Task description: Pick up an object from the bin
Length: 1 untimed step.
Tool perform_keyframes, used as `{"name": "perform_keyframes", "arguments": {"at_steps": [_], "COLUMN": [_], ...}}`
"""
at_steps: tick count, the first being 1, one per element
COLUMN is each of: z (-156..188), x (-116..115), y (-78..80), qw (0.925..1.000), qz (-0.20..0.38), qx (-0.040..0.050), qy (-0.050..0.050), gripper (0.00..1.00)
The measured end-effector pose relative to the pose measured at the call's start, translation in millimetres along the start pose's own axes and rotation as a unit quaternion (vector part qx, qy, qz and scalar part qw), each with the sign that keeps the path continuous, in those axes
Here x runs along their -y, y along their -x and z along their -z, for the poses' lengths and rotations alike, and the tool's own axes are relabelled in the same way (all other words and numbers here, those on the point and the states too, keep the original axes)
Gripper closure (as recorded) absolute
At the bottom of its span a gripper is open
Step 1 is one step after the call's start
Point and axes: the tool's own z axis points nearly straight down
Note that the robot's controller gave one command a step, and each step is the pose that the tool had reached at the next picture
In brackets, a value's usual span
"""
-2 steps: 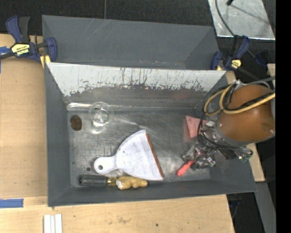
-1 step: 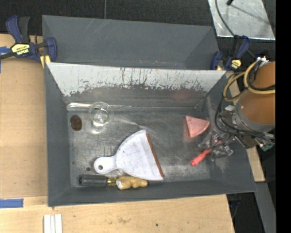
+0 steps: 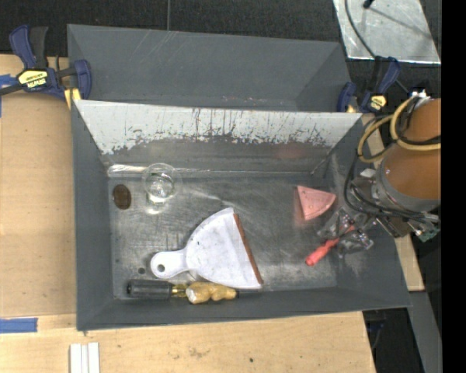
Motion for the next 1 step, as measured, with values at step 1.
{"name": "perform_keyframes", "arguments": {"at_steps": [1], "z": [29.0], "x": [0.0], "y": [-6.4], "qw": [1.0000], "qz": [0.003], "qx": [-0.0008], "qy": [0.001], "gripper": [1.00]}}
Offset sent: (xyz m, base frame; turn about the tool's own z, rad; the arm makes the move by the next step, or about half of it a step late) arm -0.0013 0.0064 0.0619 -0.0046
